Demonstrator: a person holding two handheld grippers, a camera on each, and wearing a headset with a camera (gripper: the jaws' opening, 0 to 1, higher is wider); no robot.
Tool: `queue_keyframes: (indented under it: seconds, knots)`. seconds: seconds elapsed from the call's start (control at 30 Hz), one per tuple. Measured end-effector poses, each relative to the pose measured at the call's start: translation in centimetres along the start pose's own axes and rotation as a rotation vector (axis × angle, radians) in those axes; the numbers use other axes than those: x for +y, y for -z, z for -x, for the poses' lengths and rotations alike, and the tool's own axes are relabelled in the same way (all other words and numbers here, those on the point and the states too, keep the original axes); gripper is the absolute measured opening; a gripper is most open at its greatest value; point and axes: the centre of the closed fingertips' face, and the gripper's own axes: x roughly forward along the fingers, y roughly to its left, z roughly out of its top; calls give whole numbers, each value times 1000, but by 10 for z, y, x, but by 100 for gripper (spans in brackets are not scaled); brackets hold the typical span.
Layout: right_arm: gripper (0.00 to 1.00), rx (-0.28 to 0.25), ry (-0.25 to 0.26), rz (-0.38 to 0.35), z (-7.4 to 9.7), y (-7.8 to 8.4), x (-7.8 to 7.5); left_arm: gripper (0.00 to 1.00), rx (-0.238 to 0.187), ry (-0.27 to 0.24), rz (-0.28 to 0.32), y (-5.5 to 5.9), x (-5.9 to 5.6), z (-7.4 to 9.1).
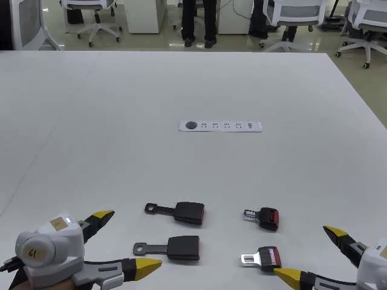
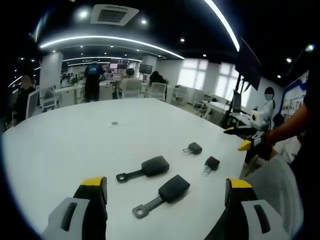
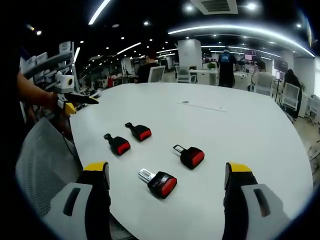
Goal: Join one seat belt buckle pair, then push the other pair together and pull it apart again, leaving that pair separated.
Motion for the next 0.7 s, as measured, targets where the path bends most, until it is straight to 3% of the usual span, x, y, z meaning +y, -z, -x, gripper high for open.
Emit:
queue_keyframes:
  seconds: [0.7]
  knots:
    - [96,21,-4,-1,1,9,1,99,16,7,-6,4,-1,-1]
